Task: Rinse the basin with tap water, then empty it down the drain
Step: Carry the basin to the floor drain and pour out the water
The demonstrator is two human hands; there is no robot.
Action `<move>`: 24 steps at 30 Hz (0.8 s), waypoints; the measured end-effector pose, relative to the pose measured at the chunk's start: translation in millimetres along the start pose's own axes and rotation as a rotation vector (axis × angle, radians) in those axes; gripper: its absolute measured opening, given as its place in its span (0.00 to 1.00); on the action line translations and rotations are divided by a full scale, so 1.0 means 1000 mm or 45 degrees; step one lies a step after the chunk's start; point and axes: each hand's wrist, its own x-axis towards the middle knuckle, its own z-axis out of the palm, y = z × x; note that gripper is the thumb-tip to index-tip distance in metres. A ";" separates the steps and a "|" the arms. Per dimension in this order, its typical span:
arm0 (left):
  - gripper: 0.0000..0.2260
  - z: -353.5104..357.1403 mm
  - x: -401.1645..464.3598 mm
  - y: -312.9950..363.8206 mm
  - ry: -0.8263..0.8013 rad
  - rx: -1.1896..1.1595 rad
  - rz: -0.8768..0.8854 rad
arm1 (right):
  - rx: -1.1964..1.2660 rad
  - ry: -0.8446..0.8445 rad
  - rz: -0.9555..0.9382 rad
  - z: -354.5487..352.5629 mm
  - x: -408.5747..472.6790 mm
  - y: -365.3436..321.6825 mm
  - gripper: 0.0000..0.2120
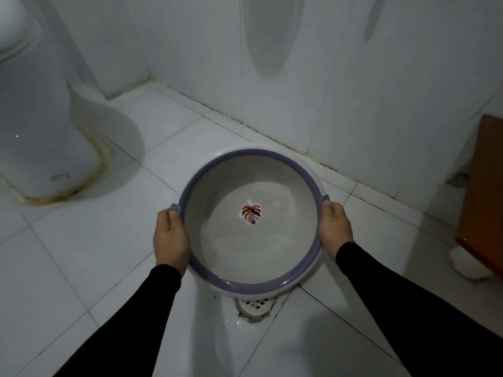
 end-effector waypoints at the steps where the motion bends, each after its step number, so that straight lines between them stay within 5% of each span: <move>1: 0.11 0.000 0.000 0.000 -0.001 -0.003 0.000 | 0.000 0.000 -0.002 0.000 0.000 0.000 0.20; 24: 0.11 -0.003 -0.004 -0.003 0.006 -0.031 -0.015 | 0.028 0.025 -0.037 -0.001 -0.005 0.003 0.20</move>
